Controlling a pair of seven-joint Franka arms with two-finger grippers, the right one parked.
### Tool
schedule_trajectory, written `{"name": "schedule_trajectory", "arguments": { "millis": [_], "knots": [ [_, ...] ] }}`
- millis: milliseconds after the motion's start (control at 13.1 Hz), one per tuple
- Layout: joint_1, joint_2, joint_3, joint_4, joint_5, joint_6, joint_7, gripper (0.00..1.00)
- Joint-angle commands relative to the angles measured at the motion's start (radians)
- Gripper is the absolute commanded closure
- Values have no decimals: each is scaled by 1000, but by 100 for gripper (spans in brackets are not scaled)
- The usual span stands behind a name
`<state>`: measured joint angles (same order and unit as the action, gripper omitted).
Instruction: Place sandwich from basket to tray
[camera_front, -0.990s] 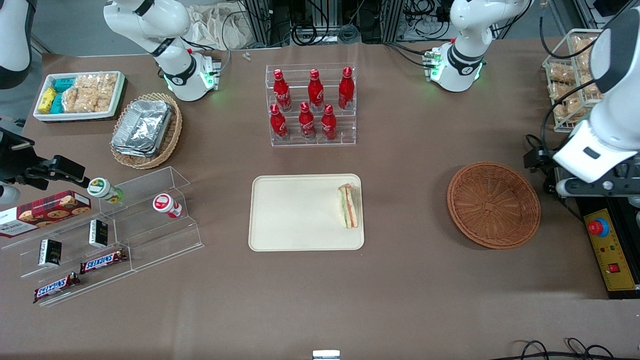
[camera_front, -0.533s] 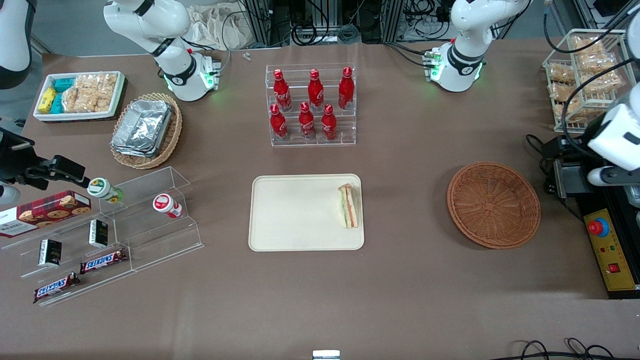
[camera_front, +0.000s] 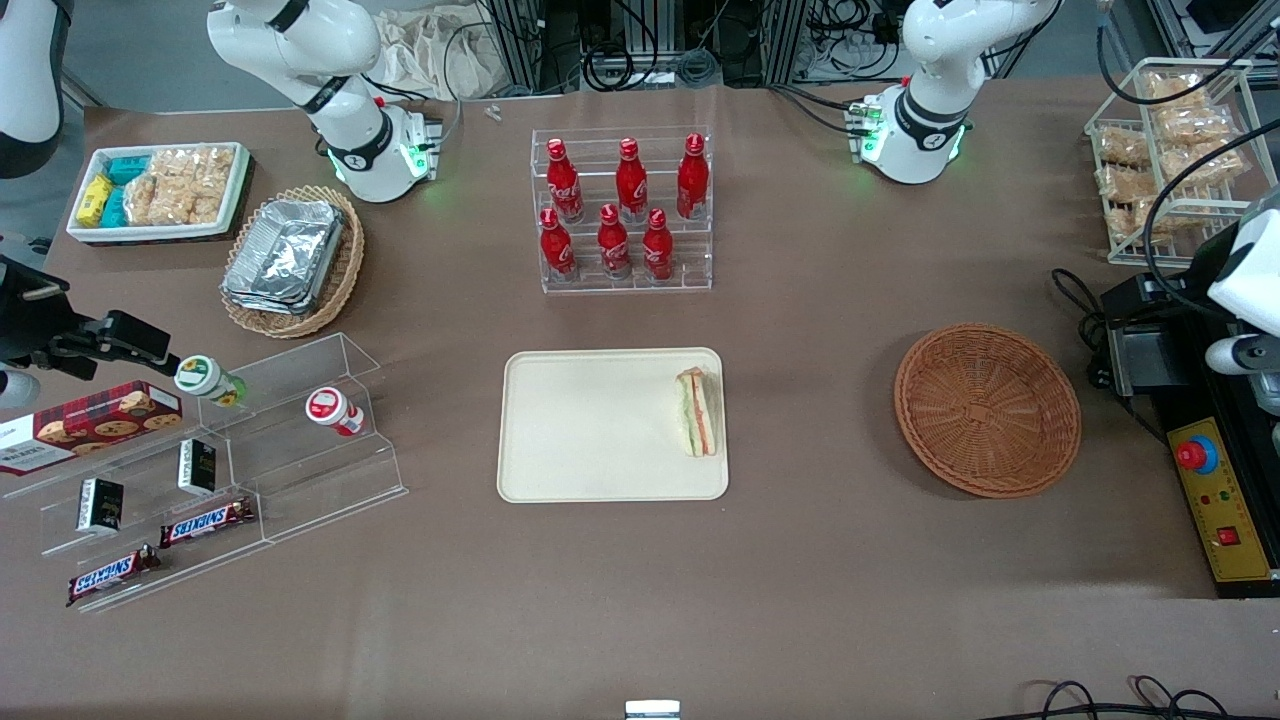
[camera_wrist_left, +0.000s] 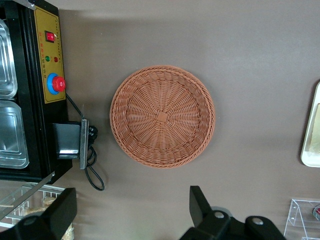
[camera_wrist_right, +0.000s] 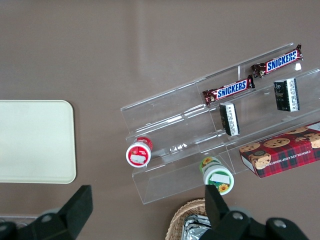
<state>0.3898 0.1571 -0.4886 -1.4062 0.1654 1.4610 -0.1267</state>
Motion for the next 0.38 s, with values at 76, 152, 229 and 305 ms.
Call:
{"name": "schedule_trajectory", "arguments": {
  "millis": [76, 152, 229, 305],
  "knots": [
    [-309, -16, 359, 6, -62, -7, 1, 0],
    [-386, -14, 440, 6, -78, -4, 16, 0],
    [-441, -14, 511, 6, -98, 2, 22, 0],
    [-451, -18, 531, 0, -112, 19, 22, 0]
  ]
}}
